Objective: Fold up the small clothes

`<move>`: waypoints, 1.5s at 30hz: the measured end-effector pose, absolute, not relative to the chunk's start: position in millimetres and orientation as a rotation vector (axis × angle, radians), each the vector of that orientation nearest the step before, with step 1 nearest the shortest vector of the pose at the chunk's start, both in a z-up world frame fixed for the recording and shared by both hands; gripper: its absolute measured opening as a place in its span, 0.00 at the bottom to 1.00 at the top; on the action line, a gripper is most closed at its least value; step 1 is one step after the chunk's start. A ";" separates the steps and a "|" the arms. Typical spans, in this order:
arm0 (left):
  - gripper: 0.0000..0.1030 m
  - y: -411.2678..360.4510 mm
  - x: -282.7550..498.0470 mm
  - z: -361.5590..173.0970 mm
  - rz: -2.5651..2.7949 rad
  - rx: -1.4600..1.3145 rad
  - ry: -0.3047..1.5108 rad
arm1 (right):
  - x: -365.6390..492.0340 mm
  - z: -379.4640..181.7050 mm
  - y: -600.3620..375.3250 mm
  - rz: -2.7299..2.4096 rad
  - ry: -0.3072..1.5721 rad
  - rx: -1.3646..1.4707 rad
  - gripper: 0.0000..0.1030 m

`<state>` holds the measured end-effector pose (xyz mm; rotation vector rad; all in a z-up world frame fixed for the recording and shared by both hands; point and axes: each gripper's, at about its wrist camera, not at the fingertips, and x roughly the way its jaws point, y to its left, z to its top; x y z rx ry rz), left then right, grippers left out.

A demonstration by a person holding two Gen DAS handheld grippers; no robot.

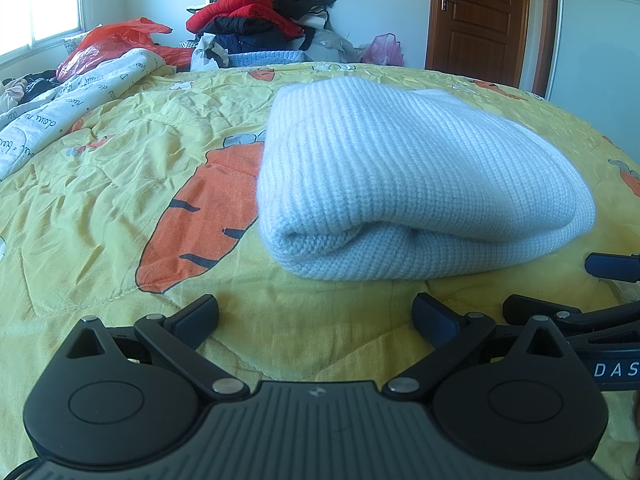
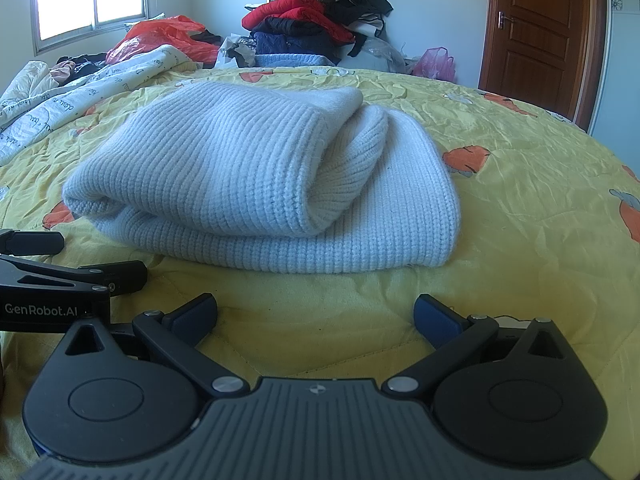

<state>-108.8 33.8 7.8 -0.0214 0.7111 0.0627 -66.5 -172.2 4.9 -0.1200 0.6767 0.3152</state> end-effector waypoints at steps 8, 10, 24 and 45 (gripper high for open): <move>1.00 33.8 -108.7 7.7 0.063 -0.022 0.711 | -66.6 5.0 -172.2 0.315 0.677 -0.120 0.98; 1.00 33.7 -108.8 7.7 0.063 -0.021 0.711 | -66.5 5.0 -172.4 0.315 0.677 -0.120 0.98; 1.00 32.8 -112.1 9.2 0.054 -0.016 0.728 | -67.9 5.4 -171.7 0.302 0.677 -0.127 1.00; 1.00 29.4 -133.1 21.2 0.091 0.030 0.614 | -68.1 8.2 -170.5 0.273 0.685 -0.118 1.00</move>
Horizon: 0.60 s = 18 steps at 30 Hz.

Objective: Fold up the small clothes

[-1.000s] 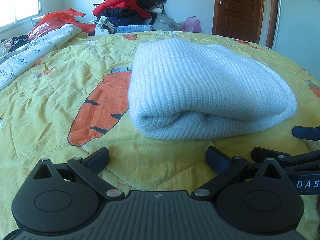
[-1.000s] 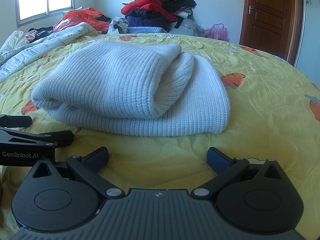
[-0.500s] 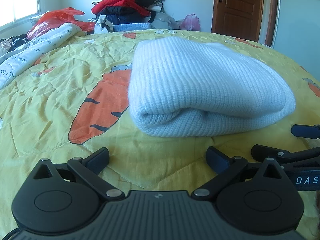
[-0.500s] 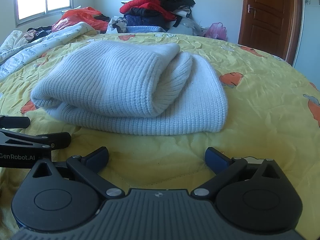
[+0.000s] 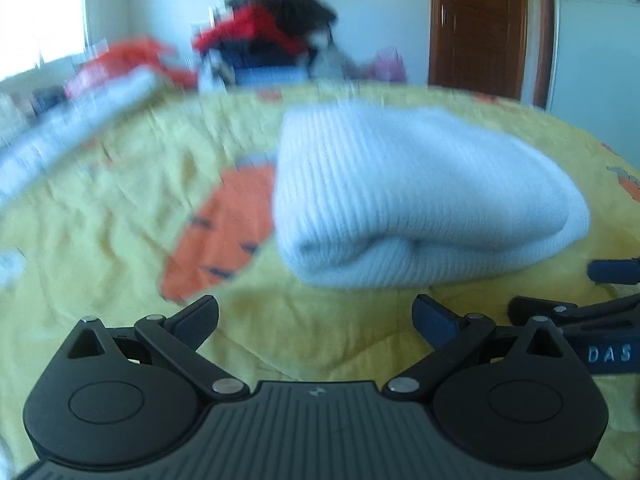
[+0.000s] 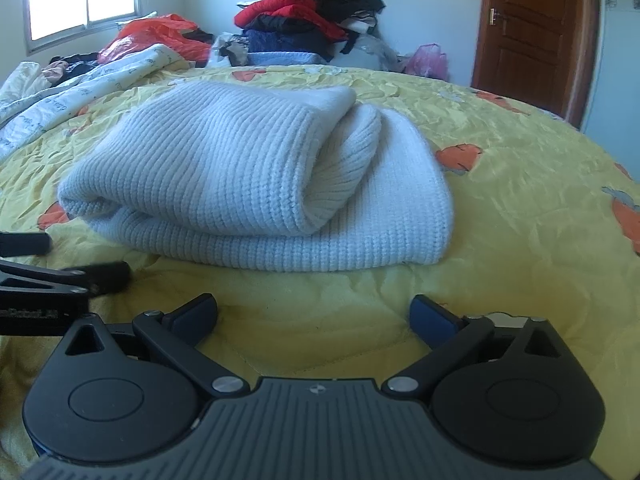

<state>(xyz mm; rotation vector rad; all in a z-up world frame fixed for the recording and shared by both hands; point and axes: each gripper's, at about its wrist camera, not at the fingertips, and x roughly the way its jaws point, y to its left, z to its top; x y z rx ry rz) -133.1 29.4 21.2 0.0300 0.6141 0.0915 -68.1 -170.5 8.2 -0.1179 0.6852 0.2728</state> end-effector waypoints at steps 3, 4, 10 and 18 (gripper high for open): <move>1.00 24.2 -146.9 32.9 0.082 0.010 0.583 | -79.0 21.4 -173.4 0.227 0.655 -0.042 0.97; 1.00 23.0 -148.8 34.9 0.079 0.011 0.582 | -81.8 26.0 -174.5 0.221 0.633 -0.032 0.98; 1.00 23.2 -152.2 49.3 0.051 -0.006 0.567 | -82.4 42.8 -180.0 0.219 0.601 -0.031 1.00; 1.00 20.0 -153.3 63.4 0.030 -0.002 0.524 | -78.8 38.0 -182.0 0.208 0.630 0.000 1.00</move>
